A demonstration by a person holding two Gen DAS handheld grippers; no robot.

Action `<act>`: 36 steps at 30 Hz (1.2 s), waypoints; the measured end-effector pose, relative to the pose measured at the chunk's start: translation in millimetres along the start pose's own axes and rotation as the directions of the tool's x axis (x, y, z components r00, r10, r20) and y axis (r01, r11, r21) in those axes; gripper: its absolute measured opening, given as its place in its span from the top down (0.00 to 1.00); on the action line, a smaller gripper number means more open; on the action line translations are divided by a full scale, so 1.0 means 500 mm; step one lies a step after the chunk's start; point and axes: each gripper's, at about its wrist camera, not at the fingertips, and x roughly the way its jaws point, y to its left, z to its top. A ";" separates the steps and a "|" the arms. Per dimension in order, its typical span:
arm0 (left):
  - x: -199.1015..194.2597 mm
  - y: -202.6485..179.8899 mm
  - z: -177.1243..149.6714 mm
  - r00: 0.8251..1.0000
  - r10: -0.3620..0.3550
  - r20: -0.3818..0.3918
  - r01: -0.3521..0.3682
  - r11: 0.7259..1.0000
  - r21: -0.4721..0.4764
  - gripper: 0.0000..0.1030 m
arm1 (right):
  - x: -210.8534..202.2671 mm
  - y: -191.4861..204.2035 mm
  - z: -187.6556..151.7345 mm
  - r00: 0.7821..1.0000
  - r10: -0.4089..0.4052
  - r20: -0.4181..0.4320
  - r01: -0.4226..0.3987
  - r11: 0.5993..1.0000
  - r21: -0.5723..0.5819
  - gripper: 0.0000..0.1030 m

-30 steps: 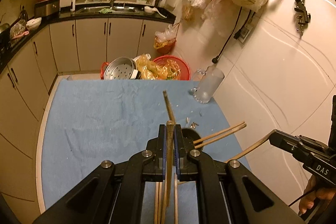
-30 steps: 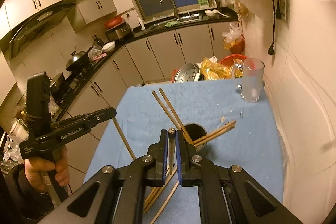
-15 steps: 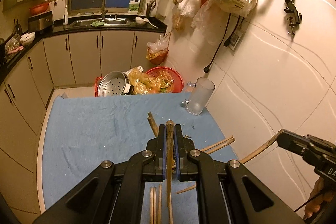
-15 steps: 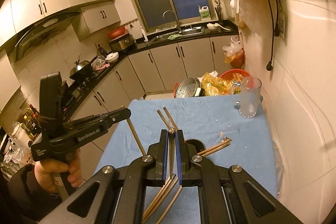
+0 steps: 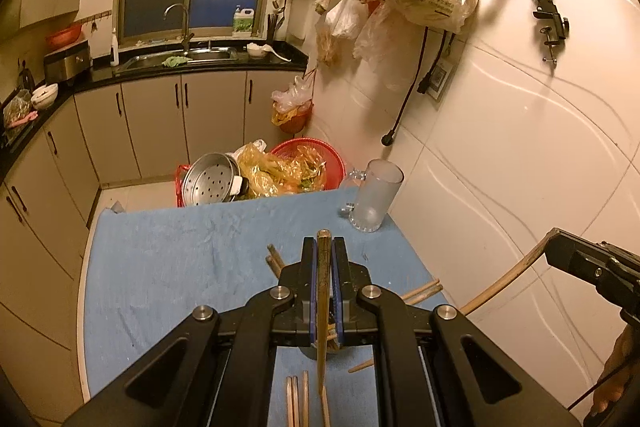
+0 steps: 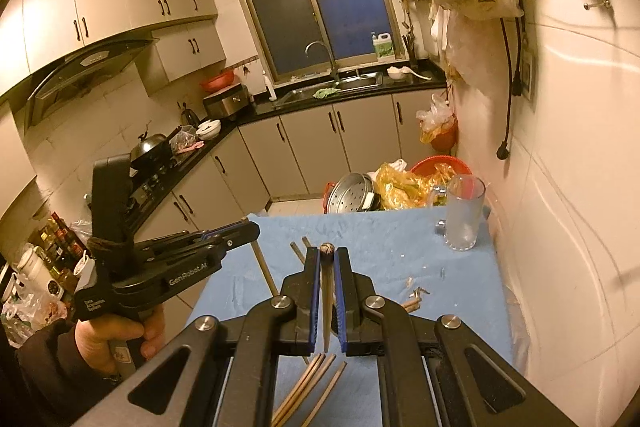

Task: Organize utensils
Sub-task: 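Lift both held chopsticks up over the black cup, then lower chopsticks into the black cup and open both grippers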

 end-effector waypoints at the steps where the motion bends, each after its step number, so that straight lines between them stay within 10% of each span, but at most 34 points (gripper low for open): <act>1: 0.002 -0.002 0.004 1.000 0.003 0.002 -0.003 1.000 0.005 0.93 | 0.003 -0.002 0.003 1.000 -0.001 0.002 0.001 1.000 -0.001 0.93; 19: 0.086 -0.022 0.052 0.998 0.032 0.052 -0.031 0.999 -0.018 0.93 | 0.075 -0.034 0.018 0.997 -0.073 0.032 0.073 0.997 -0.003 0.93; 36: 0.158 0.012 -0.037 0.995 0.072 -0.075 -0.074 0.997 -0.024 0.93 | 0.176 -0.067 -0.046 0.990 -0.106 -0.096 0.106 0.994 -0.010 0.93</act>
